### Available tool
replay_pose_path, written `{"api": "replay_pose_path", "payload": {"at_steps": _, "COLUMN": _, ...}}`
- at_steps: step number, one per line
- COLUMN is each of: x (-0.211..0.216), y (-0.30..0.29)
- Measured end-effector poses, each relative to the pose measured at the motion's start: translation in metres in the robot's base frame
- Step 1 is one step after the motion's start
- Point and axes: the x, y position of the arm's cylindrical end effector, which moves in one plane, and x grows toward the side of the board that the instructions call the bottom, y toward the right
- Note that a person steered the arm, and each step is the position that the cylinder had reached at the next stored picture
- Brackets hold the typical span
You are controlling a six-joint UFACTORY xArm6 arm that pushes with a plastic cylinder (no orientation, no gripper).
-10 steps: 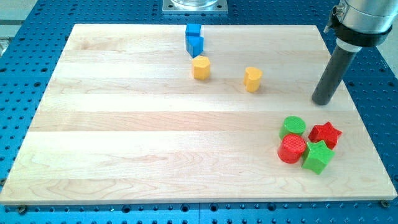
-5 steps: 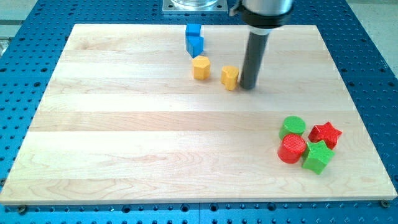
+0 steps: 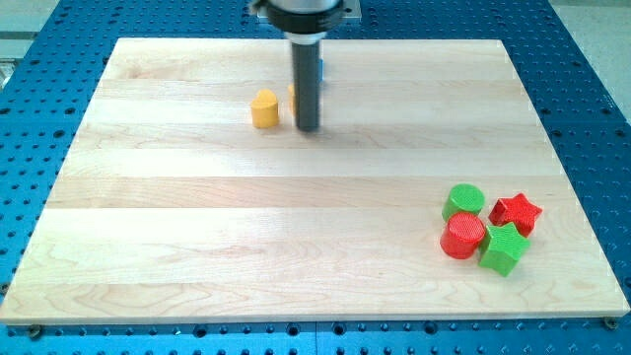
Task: Push the yellow blocks towards the left middle end
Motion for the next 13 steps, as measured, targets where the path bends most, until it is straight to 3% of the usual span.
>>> {"api": "replay_pose_path", "payload": {"at_steps": 1, "x": -0.031, "y": 0.029}}
{"api": "replay_pose_path", "payload": {"at_steps": 2, "x": -0.075, "y": 0.014}}
{"api": "replay_pose_path", "payload": {"at_steps": 4, "x": -0.056, "y": -0.034}}
{"api": "replay_pose_path", "payload": {"at_steps": 6, "x": -0.049, "y": 0.03}}
{"api": "replay_pose_path", "payload": {"at_steps": 8, "x": -0.012, "y": -0.033}}
{"api": "replay_pose_path", "payload": {"at_steps": 9, "x": -0.013, "y": -0.039}}
{"api": "replay_pose_path", "payload": {"at_steps": 12, "x": -0.039, "y": -0.167}}
{"api": "replay_pose_path", "payload": {"at_steps": 13, "x": -0.039, "y": -0.175}}
